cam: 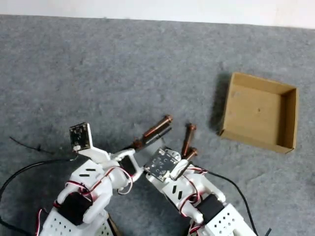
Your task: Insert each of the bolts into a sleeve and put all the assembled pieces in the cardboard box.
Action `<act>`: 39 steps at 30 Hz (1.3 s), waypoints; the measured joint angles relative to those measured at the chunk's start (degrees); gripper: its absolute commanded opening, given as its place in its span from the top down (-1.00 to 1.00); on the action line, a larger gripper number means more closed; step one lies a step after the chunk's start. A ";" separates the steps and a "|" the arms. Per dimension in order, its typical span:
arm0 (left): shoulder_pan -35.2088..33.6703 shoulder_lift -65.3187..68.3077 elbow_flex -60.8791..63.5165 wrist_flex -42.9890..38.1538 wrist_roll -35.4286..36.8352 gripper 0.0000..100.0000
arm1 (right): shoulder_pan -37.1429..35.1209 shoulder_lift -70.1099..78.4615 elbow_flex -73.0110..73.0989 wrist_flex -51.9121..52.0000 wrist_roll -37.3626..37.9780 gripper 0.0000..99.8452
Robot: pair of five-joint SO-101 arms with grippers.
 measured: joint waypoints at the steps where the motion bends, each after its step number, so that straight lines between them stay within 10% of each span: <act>1: -0.53 0.00 0.00 -0.26 0.97 -0.32 | 0.44 0.00 0.00 0.00 0.00 0.99; 12: -18.90 0.00 0.00 -6.59 7.47 -0.32 | 10.46 0.00 0.00 0.00 0.00 0.99; 31: -19.25 0.00 5.54 -16.18 7.56 -0.32 | 50.55 0.00 0.00 -18.90 -24.79 0.99; 39: -19.25 0.00 5.89 -16.26 7.56 -0.32 | 54.07 0.00 0.00 -21.27 -27.16 0.99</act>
